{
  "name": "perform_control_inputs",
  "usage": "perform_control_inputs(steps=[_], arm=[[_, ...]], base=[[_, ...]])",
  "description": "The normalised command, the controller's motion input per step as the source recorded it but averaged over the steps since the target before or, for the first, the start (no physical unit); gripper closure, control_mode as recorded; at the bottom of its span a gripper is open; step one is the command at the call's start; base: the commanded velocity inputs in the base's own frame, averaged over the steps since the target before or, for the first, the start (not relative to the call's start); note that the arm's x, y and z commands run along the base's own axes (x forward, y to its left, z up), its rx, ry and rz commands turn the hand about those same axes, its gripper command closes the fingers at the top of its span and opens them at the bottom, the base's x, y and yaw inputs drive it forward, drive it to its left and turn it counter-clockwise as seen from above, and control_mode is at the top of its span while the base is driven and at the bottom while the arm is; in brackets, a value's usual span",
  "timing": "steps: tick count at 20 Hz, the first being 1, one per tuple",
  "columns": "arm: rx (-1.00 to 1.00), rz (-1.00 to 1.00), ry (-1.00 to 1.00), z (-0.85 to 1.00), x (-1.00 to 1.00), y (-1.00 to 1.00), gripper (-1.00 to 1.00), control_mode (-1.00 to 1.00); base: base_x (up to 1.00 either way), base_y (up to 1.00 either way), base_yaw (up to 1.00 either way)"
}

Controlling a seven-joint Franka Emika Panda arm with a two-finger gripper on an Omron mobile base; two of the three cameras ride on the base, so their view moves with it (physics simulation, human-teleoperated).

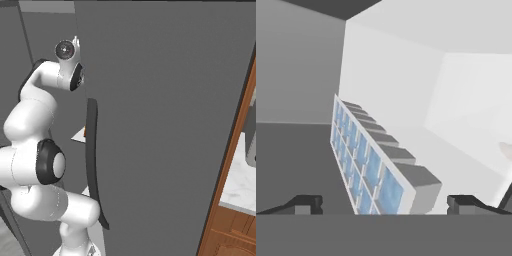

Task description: Open the freezer door, pick up the ice cube tray from the freezer, and place it on the dining counter.

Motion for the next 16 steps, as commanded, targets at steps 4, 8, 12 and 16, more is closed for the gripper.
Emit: perform_control_inputs(steps=[4, 8, 12, 16], arm=[[0.0, 0.0, 0.0, 0.0, 0.12, 0.0, -1.0, -1.0], [0.0, 0.0, 0.0, 0.0, 0.07, 0.0, -1.0, -1.0], [0.0, 0.0, 0.0, 0.0, 0.08, 0.0, -1.0, -1.0], [0.0, 0.0, 0.0, 0.0, 0.0, 0.0, -1.0, -1.0]], base=[[0.0, 0.0, 0.0], [0.0, 0.0, 0.0], [0.0, 0.0, 0.0], [0.0, 0.0, 0.0]])
